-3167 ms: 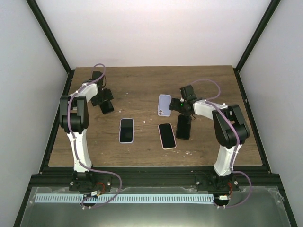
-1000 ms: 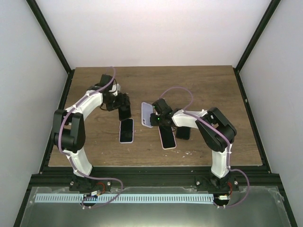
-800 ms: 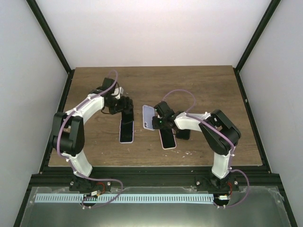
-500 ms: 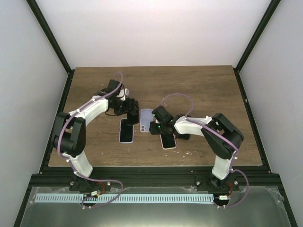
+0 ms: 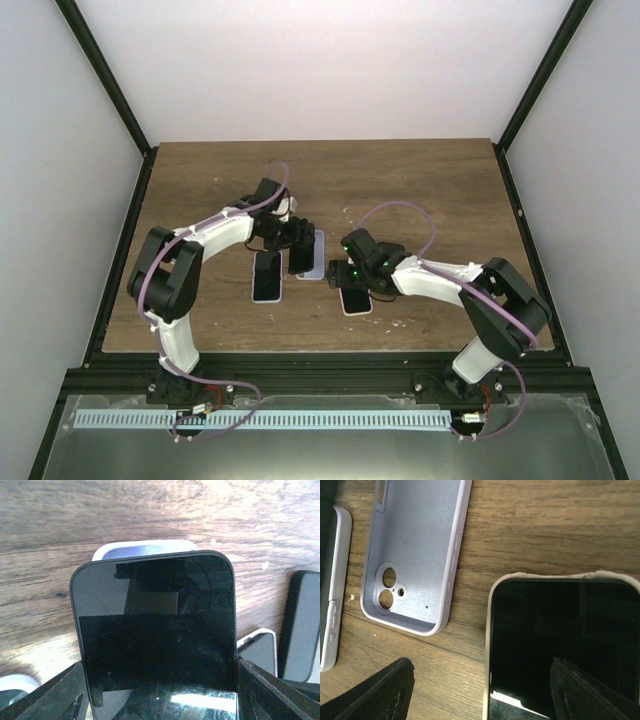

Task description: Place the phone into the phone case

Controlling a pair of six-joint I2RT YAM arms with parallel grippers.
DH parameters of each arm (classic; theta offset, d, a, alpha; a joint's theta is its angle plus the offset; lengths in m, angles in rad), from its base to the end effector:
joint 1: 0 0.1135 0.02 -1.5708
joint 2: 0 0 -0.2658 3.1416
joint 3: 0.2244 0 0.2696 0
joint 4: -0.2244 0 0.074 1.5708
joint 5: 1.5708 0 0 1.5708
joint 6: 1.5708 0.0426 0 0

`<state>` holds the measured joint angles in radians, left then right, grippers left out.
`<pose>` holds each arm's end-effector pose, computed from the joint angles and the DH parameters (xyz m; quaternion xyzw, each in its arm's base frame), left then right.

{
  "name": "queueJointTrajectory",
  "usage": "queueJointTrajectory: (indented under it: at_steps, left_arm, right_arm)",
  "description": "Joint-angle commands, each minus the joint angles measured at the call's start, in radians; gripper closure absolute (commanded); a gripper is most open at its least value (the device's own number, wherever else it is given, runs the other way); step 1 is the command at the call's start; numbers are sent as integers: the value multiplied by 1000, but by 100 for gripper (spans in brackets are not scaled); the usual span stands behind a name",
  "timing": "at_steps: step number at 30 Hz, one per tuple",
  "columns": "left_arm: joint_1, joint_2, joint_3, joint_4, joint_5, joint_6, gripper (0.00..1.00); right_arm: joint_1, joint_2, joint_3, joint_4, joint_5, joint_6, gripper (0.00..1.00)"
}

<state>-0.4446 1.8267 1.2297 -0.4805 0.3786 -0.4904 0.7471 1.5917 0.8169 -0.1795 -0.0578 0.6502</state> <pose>0.3473 -0.1829 0.1725 0.0241 0.9532 -0.2710 0.1318 0.2351 0.2211 0.1432 -0.0549 0.9509 0.2161 0.2145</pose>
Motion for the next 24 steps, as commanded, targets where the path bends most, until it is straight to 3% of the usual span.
queueJointTrajectory:
  at_steps: [1, 7, 24]
  left_arm:
    - [-28, 53, 51, 65, -3, -15, 53]
    - [-34, 90, 68, 87, 4, -20, 52]
    - [-37, 137, 74, 98, 48, 2, 44]
  right_arm:
    - [-17, -46, -24, 3, 53, 10, 21]
    - [-28, -66, -38, 12, 55, 1, 17]
    - [-35, -60, -32, 22, 47, -2, 15]
